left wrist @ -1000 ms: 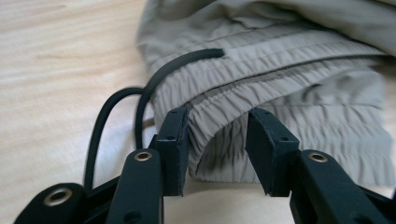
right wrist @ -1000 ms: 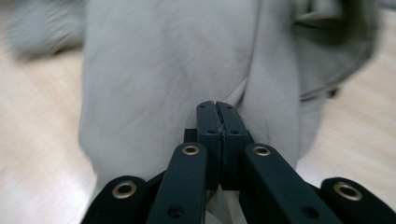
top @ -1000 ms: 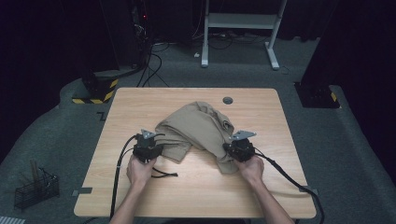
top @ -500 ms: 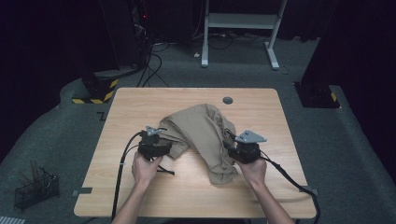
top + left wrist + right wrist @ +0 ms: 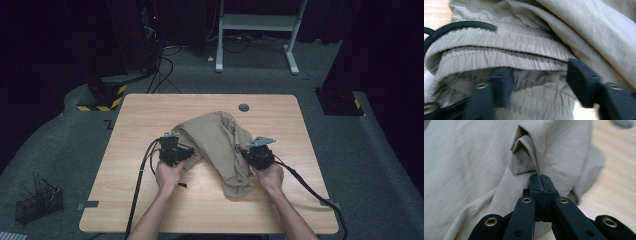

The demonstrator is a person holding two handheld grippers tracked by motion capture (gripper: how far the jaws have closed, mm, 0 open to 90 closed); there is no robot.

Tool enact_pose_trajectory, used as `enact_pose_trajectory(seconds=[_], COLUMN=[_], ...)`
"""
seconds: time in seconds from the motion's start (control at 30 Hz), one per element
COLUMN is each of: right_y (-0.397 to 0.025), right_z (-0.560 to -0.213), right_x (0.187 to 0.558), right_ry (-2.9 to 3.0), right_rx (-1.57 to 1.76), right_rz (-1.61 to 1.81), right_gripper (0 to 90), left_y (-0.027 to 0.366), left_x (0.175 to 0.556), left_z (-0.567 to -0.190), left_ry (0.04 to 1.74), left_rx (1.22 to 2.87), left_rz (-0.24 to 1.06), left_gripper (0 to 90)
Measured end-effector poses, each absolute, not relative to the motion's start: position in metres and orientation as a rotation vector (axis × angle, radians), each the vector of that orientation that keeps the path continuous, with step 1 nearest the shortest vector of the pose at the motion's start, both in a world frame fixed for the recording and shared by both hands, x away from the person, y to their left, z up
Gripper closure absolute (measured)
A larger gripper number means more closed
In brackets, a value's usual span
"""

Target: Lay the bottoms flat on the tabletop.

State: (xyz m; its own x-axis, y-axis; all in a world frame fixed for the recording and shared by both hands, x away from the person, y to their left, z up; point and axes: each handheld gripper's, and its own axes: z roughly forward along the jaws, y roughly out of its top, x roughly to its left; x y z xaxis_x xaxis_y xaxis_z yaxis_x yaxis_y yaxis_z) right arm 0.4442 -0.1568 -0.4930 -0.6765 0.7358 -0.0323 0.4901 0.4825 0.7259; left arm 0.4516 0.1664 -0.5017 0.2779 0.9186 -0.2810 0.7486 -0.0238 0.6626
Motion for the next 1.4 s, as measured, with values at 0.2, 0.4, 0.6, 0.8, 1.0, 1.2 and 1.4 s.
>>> enact_pose_trajectory(seconds=[0.2,0.4,0.6,0.8,1.0,1.2,1.4], right_y=[-0.160,-0.173,-0.167,-0.159,-0.188,-0.215,-0.198], right_z=[-0.492,-0.478,-0.485,-0.499,-0.477,-0.475,-0.484], right_x=[0.435,0.430,0.449,0.452,0.423,0.404,0.411], right_ry=[2.378,2.176,2.265,2.382,2.292,2.262,2.296], right_rx=[1.010,1.039,1.110,1.073,1.001,1.063,1.068], right_rz=[1.039,1.116,1.110,1.077,1.137,1.165,1.175], right_gripper=[89.5,50.7,45.1,89.1,89.5,89.1,66.0], left_y=[0.167,0.175,0.170,0.164,0.173,0.180,0.165], left_x=[0.449,0.434,0.432,0.443,0.463,0.463,0.431], left_z=[-0.505,-0.493,-0.499,-0.503,-0.504,-0.492,-0.465], left_ry=[1.443,1.406,1.397,1.378,1.425,1.431,1.273], left_rx=[1.983,1.969,2.025,2.093,2.076,2.015,1.953], left_rz=[0.406,0.427,0.296,0.454,0.506,0.413,0.256], left_gripper=[88.4,88.4,58.0,73.9,79.5,61.6,31.7])
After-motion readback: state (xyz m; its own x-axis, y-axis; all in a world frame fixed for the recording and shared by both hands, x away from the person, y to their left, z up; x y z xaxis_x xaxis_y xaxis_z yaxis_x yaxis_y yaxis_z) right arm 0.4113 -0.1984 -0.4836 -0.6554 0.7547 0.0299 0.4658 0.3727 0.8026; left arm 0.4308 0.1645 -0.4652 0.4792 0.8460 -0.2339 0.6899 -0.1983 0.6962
